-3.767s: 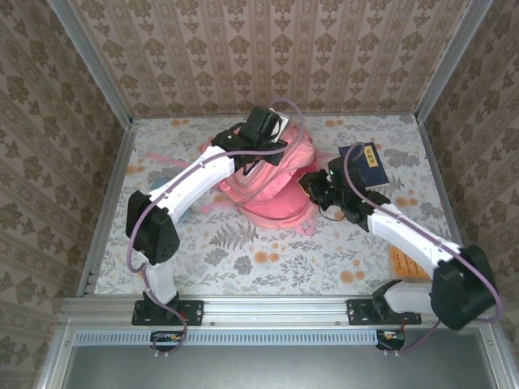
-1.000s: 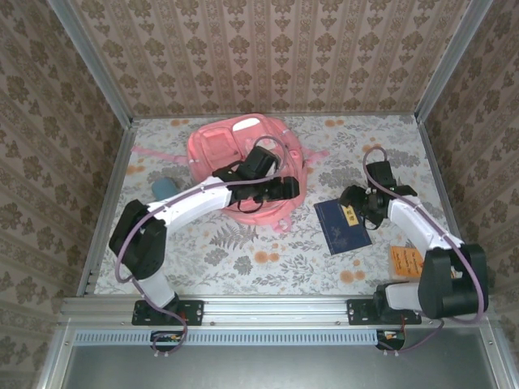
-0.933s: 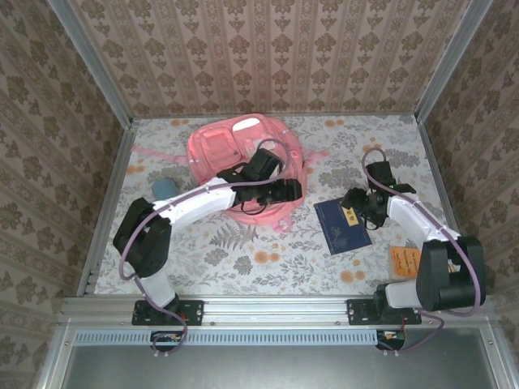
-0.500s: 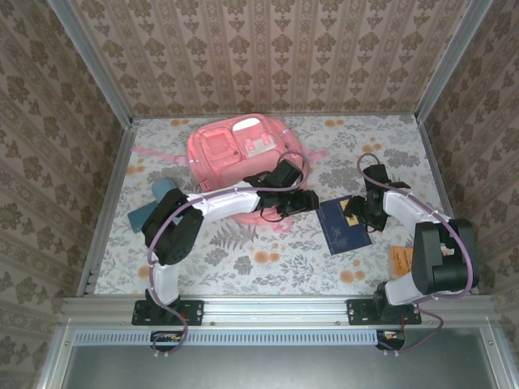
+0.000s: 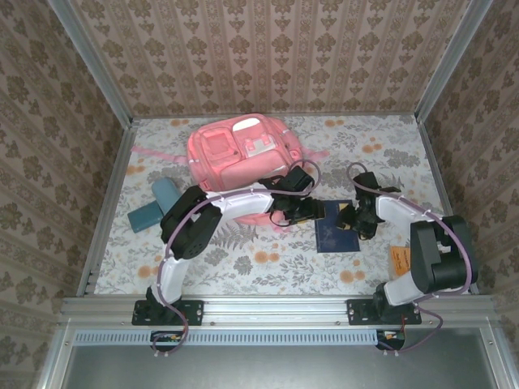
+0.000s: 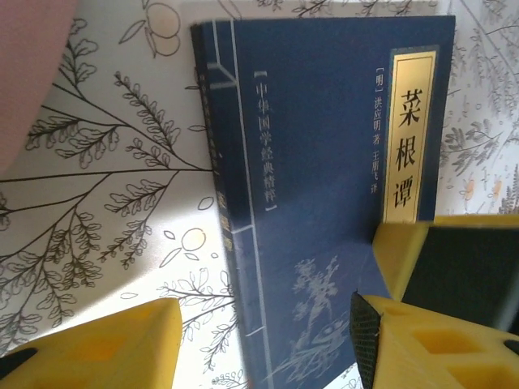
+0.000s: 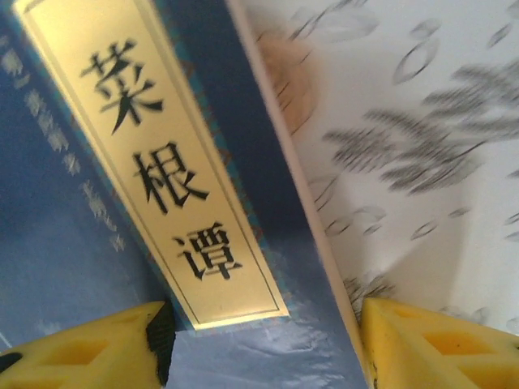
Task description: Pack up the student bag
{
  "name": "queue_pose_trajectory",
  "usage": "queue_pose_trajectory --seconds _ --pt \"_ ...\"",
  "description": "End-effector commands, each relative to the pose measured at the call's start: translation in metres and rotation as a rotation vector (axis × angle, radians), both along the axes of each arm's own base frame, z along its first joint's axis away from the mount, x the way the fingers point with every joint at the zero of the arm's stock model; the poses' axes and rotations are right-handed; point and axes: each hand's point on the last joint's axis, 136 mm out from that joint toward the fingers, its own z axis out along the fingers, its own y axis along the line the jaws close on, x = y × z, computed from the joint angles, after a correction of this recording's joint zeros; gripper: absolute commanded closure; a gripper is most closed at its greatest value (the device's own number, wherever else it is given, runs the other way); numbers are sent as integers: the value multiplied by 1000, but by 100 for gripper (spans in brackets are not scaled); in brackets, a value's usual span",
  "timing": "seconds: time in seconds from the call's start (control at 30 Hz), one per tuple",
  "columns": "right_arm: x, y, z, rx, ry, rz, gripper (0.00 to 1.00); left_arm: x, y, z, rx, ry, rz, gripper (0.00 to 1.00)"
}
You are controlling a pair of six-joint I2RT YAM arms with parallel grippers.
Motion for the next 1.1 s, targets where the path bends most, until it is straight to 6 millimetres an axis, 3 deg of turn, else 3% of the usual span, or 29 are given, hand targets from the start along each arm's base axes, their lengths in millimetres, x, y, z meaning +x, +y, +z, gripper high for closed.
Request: queue_pose_trajectory --seconds 0.0,0.5,0.8,1.07 --pt "-15 25 0 104 37 26 40 0 6 -7 49 11 -5 42" --pt "-12 18 3 49 44 58 55 -7 2 -23 99 60 -22 63" --pt "-5 29 33 57 -23 97 68 -11 -4 -26 96 71 -39 74" --pt "-2 37 55 48 -84 113 82 -11 -3 -28 101 73 -41 77"
